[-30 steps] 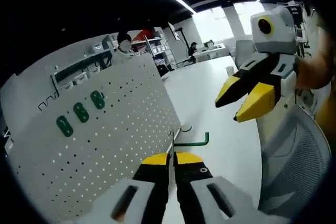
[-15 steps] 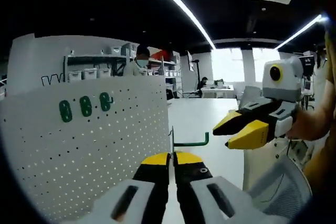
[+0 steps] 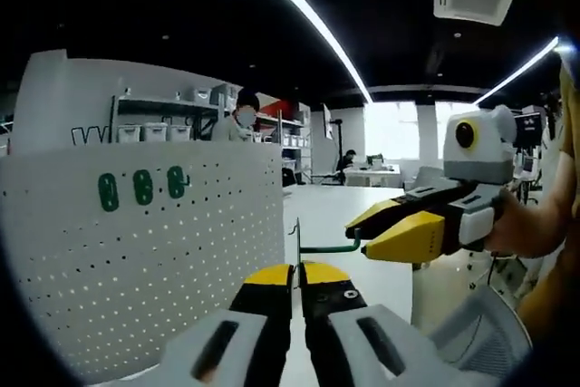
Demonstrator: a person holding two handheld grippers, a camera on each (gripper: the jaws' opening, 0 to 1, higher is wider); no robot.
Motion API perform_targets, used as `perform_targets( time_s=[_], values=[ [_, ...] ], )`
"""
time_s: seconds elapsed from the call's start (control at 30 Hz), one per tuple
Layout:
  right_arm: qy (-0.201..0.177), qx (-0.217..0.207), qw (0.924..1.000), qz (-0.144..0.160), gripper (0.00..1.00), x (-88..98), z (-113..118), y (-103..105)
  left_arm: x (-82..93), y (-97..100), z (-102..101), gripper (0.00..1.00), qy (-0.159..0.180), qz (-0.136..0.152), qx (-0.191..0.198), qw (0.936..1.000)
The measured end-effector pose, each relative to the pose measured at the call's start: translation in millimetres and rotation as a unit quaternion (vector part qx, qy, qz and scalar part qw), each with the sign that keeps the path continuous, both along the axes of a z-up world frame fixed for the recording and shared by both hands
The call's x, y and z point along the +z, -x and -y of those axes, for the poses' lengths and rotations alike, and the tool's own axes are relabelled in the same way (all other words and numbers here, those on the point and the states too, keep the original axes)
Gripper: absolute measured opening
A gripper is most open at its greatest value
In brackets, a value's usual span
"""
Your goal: Insert the hook assembly into the mounting plate slot until the hook locks in place.
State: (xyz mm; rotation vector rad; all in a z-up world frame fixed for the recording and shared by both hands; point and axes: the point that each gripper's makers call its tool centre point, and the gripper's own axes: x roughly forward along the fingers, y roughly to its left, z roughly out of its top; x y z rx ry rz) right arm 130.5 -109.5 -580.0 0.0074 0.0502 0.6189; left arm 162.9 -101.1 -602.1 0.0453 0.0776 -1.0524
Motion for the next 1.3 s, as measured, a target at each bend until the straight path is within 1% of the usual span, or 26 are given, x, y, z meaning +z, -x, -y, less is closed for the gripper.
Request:
perform_targets(
  time_s=[0.07, 0.23, 0.27, 0.3, 0.4, 0.7, 0.8, 0.87, 0.93, 1.3],
  values=[
    [-0.001, 0.0, 1.0, 0.001, 0.12, 1.0, -1, -1, 1.8, 2.1, 1, 0.03, 0.003, 0.003, 0.0, 1.0],
    [-0.007, -0.006, 0.9999, 0.005, 0.1, 4.9, -1, -2, 7.0, 4.6, 4, 0.03, 0.024, 0.0, -0.004, 0.9997],
    [-0.008, -0.008, 0.9999, 0.006, 0.09, 5.7, 0, -3, 7.6, 5.2, 5, 0.03, 0.033, -0.008, -0.006, 0.9994],
    [-0.01, -0.01, 0.9999, 0.009, 0.09, 7.1, 0, -3, 10.4, 5.2, 5, 0.03, 0.052, -0.015, -0.006, 0.9985],
    [-0.016, -0.015, 0.9997, 0.014, 0.08, 9.4, 1, -4, 12.2, 4.7, 5, 0.03, 0.071, -0.027, -0.006, 0.9971],
    [-0.018, -0.023, 0.9994, 0.021, 0.06, 13.7, 3, -7, 14.8, 7.3, 12, 0.03, 0.076, -0.025, -0.012, 0.9967],
    [-0.019, -0.023, 0.9994, 0.02, 0.05, 13.3, 2, -8, 17.2, 7.1, 12, 0.03, 0.085, -0.028, -0.013, 0.9959],
    [-0.017, -0.026, 0.9992, 0.024, 0.05, 14.4, 2, -9, 18.2, 7.3, 13, 0.03, 0.089, -0.029, -0.015, 0.9955],
    [-0.023, -0.027, 0.999, 0.028, 0.04, 16.6, 2, -9, 18.2, 7.7, 13, 0.03, 0.089, -0.029, -0.016, 0.9955],
    [-0.019, -0.032, 0.9989, 0.029, 0.03, 15.9, 3, -10, 19.7, 8.7, 13, 0.03, 0.091, -0.028, -0.019, 0.9953]
  ],
)
